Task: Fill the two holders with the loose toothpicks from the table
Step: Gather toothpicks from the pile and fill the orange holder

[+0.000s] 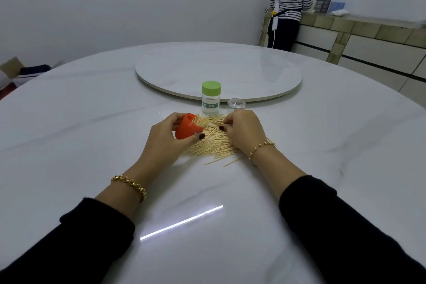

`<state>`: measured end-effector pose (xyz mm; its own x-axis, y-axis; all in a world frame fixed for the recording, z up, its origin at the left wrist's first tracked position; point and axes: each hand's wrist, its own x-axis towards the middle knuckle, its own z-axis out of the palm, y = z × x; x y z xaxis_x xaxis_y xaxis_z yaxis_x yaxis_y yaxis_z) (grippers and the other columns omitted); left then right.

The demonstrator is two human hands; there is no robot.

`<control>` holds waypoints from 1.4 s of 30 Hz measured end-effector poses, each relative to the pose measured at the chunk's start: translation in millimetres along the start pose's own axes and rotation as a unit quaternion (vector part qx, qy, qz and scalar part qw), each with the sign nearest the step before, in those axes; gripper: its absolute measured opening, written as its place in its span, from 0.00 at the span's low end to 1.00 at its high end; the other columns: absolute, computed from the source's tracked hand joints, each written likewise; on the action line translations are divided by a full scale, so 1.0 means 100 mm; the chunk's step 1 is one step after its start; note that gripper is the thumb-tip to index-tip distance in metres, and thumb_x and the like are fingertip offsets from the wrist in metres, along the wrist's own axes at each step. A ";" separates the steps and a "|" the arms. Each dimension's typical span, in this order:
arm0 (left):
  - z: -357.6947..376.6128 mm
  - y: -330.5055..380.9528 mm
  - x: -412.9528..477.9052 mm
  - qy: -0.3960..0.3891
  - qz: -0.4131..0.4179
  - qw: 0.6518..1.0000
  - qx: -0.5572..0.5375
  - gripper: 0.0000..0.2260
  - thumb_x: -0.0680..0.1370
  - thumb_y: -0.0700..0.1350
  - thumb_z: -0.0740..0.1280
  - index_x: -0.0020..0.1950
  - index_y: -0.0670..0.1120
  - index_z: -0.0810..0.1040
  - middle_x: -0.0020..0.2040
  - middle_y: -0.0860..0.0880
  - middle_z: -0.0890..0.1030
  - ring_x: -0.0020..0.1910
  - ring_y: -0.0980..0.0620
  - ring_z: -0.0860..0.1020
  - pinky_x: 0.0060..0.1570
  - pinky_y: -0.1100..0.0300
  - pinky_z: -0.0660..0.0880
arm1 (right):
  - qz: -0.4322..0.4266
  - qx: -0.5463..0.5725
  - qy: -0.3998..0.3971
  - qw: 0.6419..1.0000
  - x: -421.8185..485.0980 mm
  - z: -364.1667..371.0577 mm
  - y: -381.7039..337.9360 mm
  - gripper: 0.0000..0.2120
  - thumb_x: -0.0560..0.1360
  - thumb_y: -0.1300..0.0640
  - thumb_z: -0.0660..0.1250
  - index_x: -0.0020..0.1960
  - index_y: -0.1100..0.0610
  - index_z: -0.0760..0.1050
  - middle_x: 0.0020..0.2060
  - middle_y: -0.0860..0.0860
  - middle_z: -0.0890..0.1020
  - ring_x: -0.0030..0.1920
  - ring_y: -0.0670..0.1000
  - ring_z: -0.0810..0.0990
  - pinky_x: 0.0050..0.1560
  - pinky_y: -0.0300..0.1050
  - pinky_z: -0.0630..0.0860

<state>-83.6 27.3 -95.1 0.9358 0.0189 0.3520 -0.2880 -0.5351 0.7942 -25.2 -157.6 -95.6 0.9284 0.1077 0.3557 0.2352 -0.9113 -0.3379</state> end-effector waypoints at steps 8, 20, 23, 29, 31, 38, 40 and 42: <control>0.01 0.00 0.00 -0.001 0.005 1.000 -0.001 0.26 0.69 0.49 0.75 0.65 0.46 0.73 0.59 0.50 0.78 0.58 0.53 0.75 0.47 0.73 0.70 | 0.036 0.128 0.059 0.989 0.00 -0.03 0.02 0.06 0.74 0.54 0.70 0.47 0.55 0.84 0.44 0.51 0.82 0.44 0.50 0.78 0.49 0.46 0.74; 0.06 0.03 -0.03 -0.021 0.009 1.000 -0.022 0.23 0.69 0.49 0.76 0.62 0.50 0.74 0.56 0.55 0.78 0.56 0.58 0.75 0.43 0.78 0.69 | 0.133 0.519 0.001 0.844 0.01 -0.22 -0.08 0.12 0.74 0.53 0.70 0.53 0.60 0.82 0.41 0.47 0.83 0.43 0.42 0.79 0.44 0.32 0.75; 0.06 0.03 -0.02 -0.028 0.014 0.999 -0.023 0.23 0.69 0.49 0.76 0.62 0.51 0.74 0.55 0.55 0.78 0.55 0.59 0.75 0.42 0.78 0.70 | 0.126 0.588 -0.041 0.798 0.01 -0.24 -0.12 0.08 0.74 0.53 0.69 0.49 0.56 0.82 0.43 0.46 0.84 0.52 0.45 0.79 0.58 0.42 0.75; 0.08 0.02 -0.02 -0.035 0.016 0.999 -0.027 0.23 0.69 0.49 0.76 0.62 0.51 0.74 0.55 0.55 0.78 0.53 0.60 0.75 0.43 0.76 0.72 | 0.135 0.719 -0.079 0.677 -0.02 -0.29 -0.28 0.05 0.78 0.58 0.64 0.47 0.56 0.79 0.44 0.47 0.82 0.50 0.46 0.79 0.52 0.41 0.72; 0.08 0.03 -0.03 -0.034 0.019 0.999 -0.027 0.23 0.69 0.48 0.76 0.61 0.52 0.74 0.55 0.55 0.78 0.53 0.59 0.75 0.43 0.75 0.73 | 0.141 0.738 -0.087 0.654 -0.04 -0.23 -0.35 0.05 0.78 0.58 0.64 0.48 0.56 0.79 0.46 0.48 0.81 0.52 0.48 0.77 0.51 0.42 0.71; 0.07 0.04 -0.03 -0.016 0.027 0.999 -0.037 0.22 0.69 0.46 0.76 0.61 0.49 0.76 0.53 0.54 0.80 0.52 0.60 0.77 0.44 0.78 0.71 | 0.134 0.748 -0.099 0.642 -0.14 -0.09 -0.49 0.06 0.78 0.58 0.64 0.50 0.57 0.79 0.49 0.49 0.81 0.54 0.48 0.77 0.45 0.40 0.78; 0.06 0.04 -0.03 -0.015 0.029 0.999 -0.035 0.22 0.69 0.47 0.76 0.61 0.49 0.76 0.53 0.54 0.80 0.53 0.59 0.77 0.44 0.78 0.71 | 0.127 0.743 -0.098 0.649 -0.14 -0.09 -0.48 0.07 0.79 0.58 0.62 0.51 0.57 0.79 0.51 0.50 0.81 0.55 0.48 0.77 0.47 0.40 0.78; 0.07 0.03 -0.02 -0.015 0.030 0.999 -0.034 0.22 0.69 0.47 0.76 0.61 0.49 0.76 0.54 0.54 0.80 0.53 0.59 0.77 0.45 0.77 0.71 | 0.121 0.740 -0.092 0.655 -0.13 -0.11 -0.48 0.09 0.80 0.57 0.60 0.53 0.58 0.78 0.52 0.51 0.82 0.56 0.49 0.78 0.52 0.43 0.77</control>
<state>-85.1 20.3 -96.9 0.9219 -0.0363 0.3857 -0.3553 -0.4763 0.8043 -52.0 -120.2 -74.6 0.9770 0.2017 0.0696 -0.0313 0.4579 -0.8885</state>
